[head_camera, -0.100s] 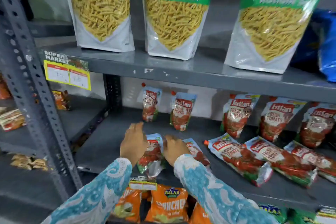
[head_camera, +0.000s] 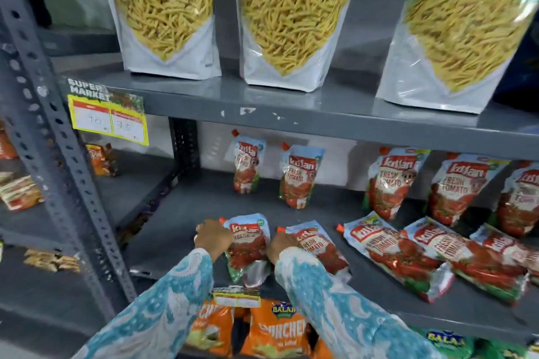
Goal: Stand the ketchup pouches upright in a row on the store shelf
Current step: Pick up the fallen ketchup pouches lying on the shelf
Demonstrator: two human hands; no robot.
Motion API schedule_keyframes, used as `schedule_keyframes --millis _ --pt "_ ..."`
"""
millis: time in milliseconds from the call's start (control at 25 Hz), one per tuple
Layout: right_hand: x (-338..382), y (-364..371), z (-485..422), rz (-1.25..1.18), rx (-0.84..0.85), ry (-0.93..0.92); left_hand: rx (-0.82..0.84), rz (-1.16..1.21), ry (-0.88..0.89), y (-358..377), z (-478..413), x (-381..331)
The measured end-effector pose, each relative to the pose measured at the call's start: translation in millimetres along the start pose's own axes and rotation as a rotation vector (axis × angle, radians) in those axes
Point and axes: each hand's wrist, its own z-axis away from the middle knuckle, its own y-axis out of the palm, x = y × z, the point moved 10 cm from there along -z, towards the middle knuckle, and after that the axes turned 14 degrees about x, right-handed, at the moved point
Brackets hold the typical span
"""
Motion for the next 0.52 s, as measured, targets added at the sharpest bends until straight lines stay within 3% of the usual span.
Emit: schedule_keyframes --millis 40,120,200,240,360,440,520 --pt "-11 10 -14 -0.086 0.068 0.091 0.121 0.163 -0.063 12 -16 21" --pt "-4 12 -30 -0.018 0.117 0.087 0.330 0.401 -0.140 33 -28 39" --pt "1 12 -51 -0.025 0.115 0.068 0.379 0.523 -0.093 30 -37 29" --pt "7 9 -58 -0.096 0.068 0.034 0.371 0.567 -0.014 18 -38 12" --pt "7 -17 -71 -0.612 -0.209 -0.024 0.225 0.561 0.298 -39 -56 -49" --pt "13 -24 -68 -0.658 -0.291 -0.047 0.126 0.413 0.423 -62 -51 -72" --pt "19 -19 -64 -0.585 -0.262 -0.053 0.059 0.269 0.421 -62 -50 -57"
